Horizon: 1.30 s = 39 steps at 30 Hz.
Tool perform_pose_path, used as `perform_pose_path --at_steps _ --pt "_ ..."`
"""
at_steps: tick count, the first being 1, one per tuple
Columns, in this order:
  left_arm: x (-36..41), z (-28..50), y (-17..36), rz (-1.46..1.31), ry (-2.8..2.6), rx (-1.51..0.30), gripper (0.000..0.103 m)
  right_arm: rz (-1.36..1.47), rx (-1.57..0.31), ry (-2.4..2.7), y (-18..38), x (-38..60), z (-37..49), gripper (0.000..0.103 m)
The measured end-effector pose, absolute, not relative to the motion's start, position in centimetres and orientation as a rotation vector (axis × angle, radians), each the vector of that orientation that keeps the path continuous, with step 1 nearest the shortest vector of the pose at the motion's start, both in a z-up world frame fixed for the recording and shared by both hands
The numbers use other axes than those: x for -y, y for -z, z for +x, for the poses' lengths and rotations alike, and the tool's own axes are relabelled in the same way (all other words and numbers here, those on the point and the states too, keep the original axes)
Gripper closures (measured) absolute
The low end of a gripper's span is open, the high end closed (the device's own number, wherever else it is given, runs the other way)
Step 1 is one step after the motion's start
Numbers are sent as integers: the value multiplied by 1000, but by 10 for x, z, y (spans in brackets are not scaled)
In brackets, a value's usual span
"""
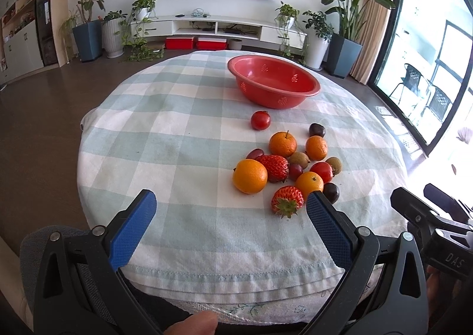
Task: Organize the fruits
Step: 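Grasp the large orange with the left tool while the right tool approaches a dark plum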
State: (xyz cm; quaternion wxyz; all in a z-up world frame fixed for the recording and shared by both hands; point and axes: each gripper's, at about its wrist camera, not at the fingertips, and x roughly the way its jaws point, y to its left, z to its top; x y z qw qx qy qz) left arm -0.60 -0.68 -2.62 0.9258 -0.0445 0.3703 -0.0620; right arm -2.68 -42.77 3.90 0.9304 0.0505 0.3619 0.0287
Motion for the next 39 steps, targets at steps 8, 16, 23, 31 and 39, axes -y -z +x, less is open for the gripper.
perform_pose_path --at_steps 8,16,23,31,39 --pt "4 -16 15 -61 312 -673 0 216 -695 -74 -42 443 -31 0" --pt "-18 17 28 -96 316 -821 0 321 -733 -167 -37 457 -21 0" --pt "0 61 48 68 397 -918 0 270 -826 -199 -26 452 -9 0" --pt "11 95 58 139 451 -946 10 280 -863 -213 -17 454 -1 6" --pt "10 114 74 156 472 -1005 36 276 -891 -225 -11 450 4 10"
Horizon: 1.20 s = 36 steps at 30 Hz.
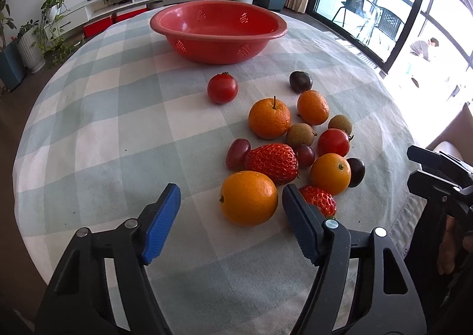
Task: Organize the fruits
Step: 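Grasp the large orange with the left tool while the right tool approaches a dark plum, then lift the orange with the left tool while the right tool grasps the dark plum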
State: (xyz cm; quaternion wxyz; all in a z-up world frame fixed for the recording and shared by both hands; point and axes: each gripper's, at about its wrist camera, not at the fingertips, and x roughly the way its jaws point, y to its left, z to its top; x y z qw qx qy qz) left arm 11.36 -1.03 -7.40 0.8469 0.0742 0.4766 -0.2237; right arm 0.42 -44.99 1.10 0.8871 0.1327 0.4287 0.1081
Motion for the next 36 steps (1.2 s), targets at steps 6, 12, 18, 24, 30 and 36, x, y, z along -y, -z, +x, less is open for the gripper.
perform_pose_path --at_steps 6,12,18,24,30,36 --pt "15 117 82 172 494 -1026 47 265 -902 -233 -9 446 4 11" --pt "20 118 83 199 513 -1025 53 256 -910 -245 -8 440 5 11" --pt "19 114 82 196 547 -1016 66 247 -912 -252 -7 437 4 13" --pt "5 112 76 117 546 -1000 66 223 -911 -255 -6 432 6 19" --pt "-23 111 66 -17 512 -956 66 166 -920 -293 1 417 15 31" --pt "-29 109 62 -45 519 -931 66 94 -942 -295 7 411 33 36"
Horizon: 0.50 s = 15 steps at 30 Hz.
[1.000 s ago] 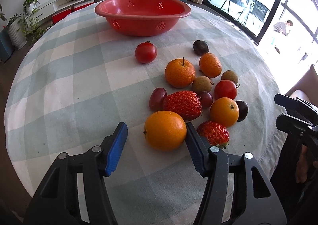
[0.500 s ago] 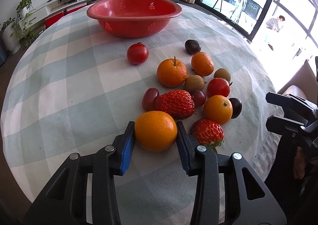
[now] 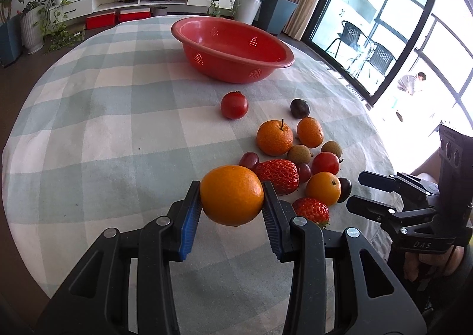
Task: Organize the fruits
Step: 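Lift the orange with the left tool while the right tool grasps the dark plum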
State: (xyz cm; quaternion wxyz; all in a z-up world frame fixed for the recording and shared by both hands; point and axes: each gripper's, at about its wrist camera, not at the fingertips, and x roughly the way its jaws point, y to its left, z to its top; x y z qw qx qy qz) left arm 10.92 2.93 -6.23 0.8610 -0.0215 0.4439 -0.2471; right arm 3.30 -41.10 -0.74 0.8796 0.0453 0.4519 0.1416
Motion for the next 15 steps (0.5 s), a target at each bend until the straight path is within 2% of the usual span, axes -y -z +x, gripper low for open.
perform_pose_path --at_steps 10,15 --pt "-30 109 63 -60 526 -919 66 21 -951 -357 14 396 44 45" --pt "-29 107 63 -64 536 -917 66 -4 -954 -392 14 391 49 59"
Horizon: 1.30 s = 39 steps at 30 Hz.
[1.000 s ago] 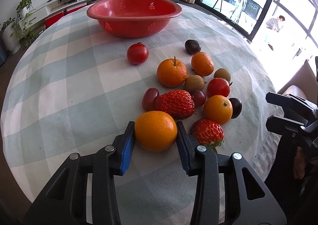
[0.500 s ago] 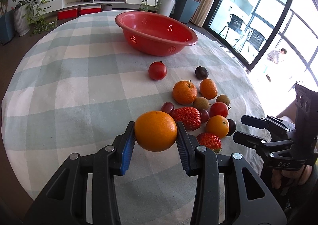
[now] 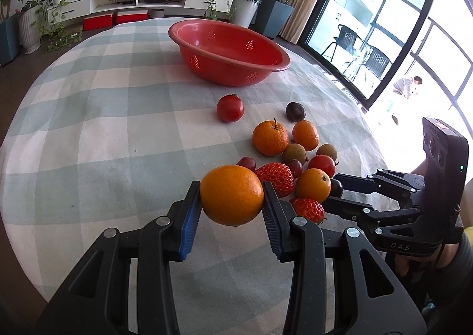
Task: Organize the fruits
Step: 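Lift the orange with the left tool while the right tool grasps the dark plum, then lower the orange and plum into the red bowl and open both tools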
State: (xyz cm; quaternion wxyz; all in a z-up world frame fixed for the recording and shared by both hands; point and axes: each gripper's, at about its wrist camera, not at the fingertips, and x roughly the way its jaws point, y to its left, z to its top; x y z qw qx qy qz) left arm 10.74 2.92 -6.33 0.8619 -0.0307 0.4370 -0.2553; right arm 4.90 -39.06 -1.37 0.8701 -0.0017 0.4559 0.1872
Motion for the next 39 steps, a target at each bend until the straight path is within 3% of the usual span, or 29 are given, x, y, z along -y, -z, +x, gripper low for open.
perform_pose_path --at_steps 8,26,33,39 --pt "-28 107 64 -63 544 -922 66 -2 -950 -417 15 389 54 70" --pt "-32 107 55 -99 556 -894 66 106 -894 -437 -16 411 42 71" --pt "-33 130 19 -80 554 -840 66 171 -820 -378 -50 454 80 71" --pt "-15 194 -28 -26 538 -764 66 185 -760 -385 -81 465 138 71"
